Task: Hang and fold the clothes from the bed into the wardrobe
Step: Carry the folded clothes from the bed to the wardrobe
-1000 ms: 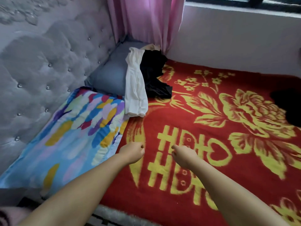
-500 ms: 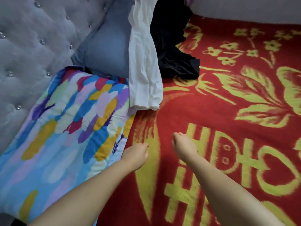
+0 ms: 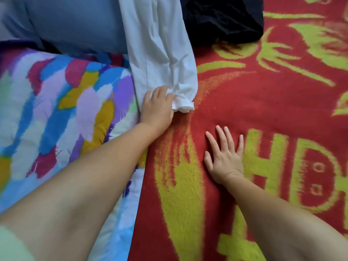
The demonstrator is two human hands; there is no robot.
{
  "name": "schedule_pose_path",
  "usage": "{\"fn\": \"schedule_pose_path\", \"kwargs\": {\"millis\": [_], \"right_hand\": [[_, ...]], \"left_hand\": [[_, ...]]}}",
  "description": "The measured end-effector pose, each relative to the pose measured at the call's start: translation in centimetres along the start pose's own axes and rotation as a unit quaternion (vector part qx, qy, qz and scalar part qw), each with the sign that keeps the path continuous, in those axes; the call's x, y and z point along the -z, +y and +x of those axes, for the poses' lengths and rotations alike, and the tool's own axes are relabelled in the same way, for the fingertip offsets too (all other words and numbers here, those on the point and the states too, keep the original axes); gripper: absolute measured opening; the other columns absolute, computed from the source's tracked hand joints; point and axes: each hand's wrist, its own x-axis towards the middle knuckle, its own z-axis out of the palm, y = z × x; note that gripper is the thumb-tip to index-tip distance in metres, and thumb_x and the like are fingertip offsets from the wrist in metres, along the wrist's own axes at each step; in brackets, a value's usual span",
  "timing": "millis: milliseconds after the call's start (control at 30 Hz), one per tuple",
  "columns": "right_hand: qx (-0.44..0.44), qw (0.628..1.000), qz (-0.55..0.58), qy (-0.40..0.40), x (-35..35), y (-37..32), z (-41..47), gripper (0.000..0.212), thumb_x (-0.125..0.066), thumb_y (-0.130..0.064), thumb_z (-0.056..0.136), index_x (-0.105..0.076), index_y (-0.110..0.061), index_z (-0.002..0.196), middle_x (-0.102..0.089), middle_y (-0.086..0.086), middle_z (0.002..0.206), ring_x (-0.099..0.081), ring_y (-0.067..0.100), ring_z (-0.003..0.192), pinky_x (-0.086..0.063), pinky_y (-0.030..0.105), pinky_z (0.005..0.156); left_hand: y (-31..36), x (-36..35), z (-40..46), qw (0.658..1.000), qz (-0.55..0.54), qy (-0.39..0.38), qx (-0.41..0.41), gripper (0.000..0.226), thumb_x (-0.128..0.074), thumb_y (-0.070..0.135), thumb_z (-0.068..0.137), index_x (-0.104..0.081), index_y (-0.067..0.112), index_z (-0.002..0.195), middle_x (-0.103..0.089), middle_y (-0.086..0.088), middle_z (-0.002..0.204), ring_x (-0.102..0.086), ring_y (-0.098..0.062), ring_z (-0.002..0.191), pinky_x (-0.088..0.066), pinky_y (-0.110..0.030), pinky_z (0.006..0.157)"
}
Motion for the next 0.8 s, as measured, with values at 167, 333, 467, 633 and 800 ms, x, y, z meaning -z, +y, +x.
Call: {"fn": "schedule_pose_path", "kwargs": {"millis": [167, 333, 467, 633, 800], "right_hand": [[-0.007, 1.000, -0.017, -0.021, 0.0, 0.5, 0.2, 0.063, -0.029, -0.045, 0.086, -0.042, -0.024, 0.144, -0.031, 0.009, 0.155, -0.020, 0.026, 0.144, -0.001, 0.058, 0.114], [-0.012, 1.000, -0.009, -0.017, -0.1, 0.6, 0.9, 0.064, -0.027, -0.046, 0.086, -0.040, -0.025, 0.145, -0.030, 0.008, 0.155, -0.021, 0.026, 0.145, -0.002, 0.058, 0.114], [-0.026, 0.997, -0.003, -0.067, -0.3, 0.9, 0.6, 0.060, -0.028, -0.048, 0.093, -0.027, -0.030, 0.150, -0.015, 0.002, 0.160, -0.006, 0.019, 0.149, 0.009, 0.052, 0.115], [-0.043, 0.953, 0.173, -0.246, 3.6, -1.3, -2.2, 0.049, -0.053, -0.031, 0.093, -0.046, -0.020, 0.140, -0.036, 0.006, 0.151, -0.030, 0.023, 0.141, -0.025, 0.041, 0.113], [-0.200, 0.715, 0.520, -0.423, 14.8, -3.7, -6.9, 0.041, -0.040, -0.051, 0.099, -0.066, -0.020, 0.090, -0.066, 0.000, 0.075, -0.060, 0.015, 0.063, -0.050, 0.028, 0.058]], "left_hand": [[-0.5, 0.4, 1.4, 0.981, -0.193, 0.018, 0.024, 0.020, -0.043, 0.008, 0.089, -0.054, 0.004, 0.105, -0.057, -0.018, 0.111, -0.050, -0.035, 0.105, -0.034, -0.044, 0.074], [0.3, 0.0, -2.5, 0.987, -0.156, 0.005, -0.034, 0.016, -0.043, 0.022, 0.096, -0.049, 0.008, 0.102, -0.063, -0.019, 0.101, -0.057, -0.043, 0.092, -0.030, -0.039, 0.061], [1.4, -0.4, -9.5, 0.988, -0.154, 0.001, -0.003, 0.024, -0.046, 0.035, 0.096, -0.054, 0.014, 0.100, -0.066, -0.020, 0.094, -0.060, -0.042, 0.089, -0.030, -0.037, 0.060], [4.1, 1.4, -18.5, 0.970, -0.219, -0.094, 0.046, 0.019, -0.050, 0.036, 0.091, -0.058, 0.018, 0.094, -0.069, -0.012, 0.088, -0.062, -0.034, 0.092, -0.047, -0.038, 0.069], [11.2, 8.1, -22.9, 0.929, -0.347, -0.119, 0.046, 0.022, -0.048, 0.039, 0.080, -0.058, 0.028, 0.097, -0.068, -0.007, 0.095, -0.060, -0.028, 0.094, -0.042, -0.033, 0.067]]}}
